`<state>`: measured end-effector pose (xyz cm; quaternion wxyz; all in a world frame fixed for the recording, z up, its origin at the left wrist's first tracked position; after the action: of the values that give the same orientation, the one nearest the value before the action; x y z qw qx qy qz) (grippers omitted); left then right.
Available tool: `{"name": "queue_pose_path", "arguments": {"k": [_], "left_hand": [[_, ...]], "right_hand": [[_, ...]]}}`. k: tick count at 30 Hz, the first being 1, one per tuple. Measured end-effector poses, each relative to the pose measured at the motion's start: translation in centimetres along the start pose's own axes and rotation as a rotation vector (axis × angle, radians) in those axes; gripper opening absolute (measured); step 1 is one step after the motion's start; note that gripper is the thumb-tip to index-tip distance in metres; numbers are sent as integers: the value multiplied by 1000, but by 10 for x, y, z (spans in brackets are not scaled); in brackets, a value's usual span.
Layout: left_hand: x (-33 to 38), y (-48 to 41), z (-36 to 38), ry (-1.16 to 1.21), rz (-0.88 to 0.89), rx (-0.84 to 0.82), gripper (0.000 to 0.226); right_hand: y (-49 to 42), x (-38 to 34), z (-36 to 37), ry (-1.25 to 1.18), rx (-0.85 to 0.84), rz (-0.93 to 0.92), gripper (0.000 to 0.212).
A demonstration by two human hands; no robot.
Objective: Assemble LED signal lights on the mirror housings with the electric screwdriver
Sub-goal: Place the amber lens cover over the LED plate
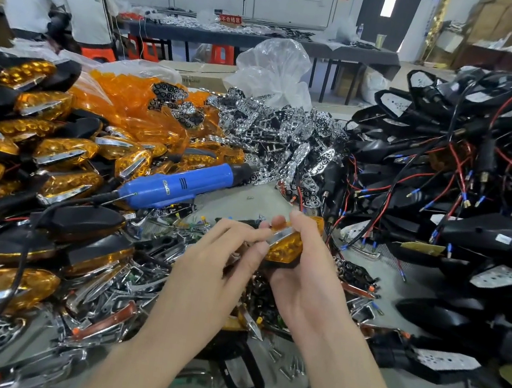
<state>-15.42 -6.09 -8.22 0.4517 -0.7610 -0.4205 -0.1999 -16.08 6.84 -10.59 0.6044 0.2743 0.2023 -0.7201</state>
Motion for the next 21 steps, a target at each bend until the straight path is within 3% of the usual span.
{"name": "queue_pose_path", "arguments": {"k": [4, 9, 13, 15, 17, 21], "left_hand": [[-6, -4, 1, 273, -193, -63, 12], [-9, -4, 1, 322, -217, -99, 10], [-12, -3, 4, 310, -196, -88, 9], [-14, -3, 5, 283, -181, -86, 8], [-15, -3, 7, 269, -179, -91, 8], [-10, -1, 6, 126, -113, -60, 13]], "right_hand": [[-1, 1, 0, 25, -6, -38, 31], [0, 1, 2, 38, -33, -46, 17], [-1, 2, 1, 19, -36, -51, 37], [-2, 3, 0, -19, -35, -44, 31], [-2, 3, -1, -45, -32, -30, 9], [-3, 4, 0, -4, -26, -13, 11]]}}
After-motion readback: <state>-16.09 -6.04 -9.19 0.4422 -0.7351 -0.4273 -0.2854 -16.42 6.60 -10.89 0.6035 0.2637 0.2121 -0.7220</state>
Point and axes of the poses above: each hand's wrist, its own y-axis away from the middle knuckle, its own z-axis out of the palm, x = y × z, the point moved 4 cm from there along -y, towards the middle knuckle, and after that the axes turned 5 degrees about -z, right-handed, at the moved point
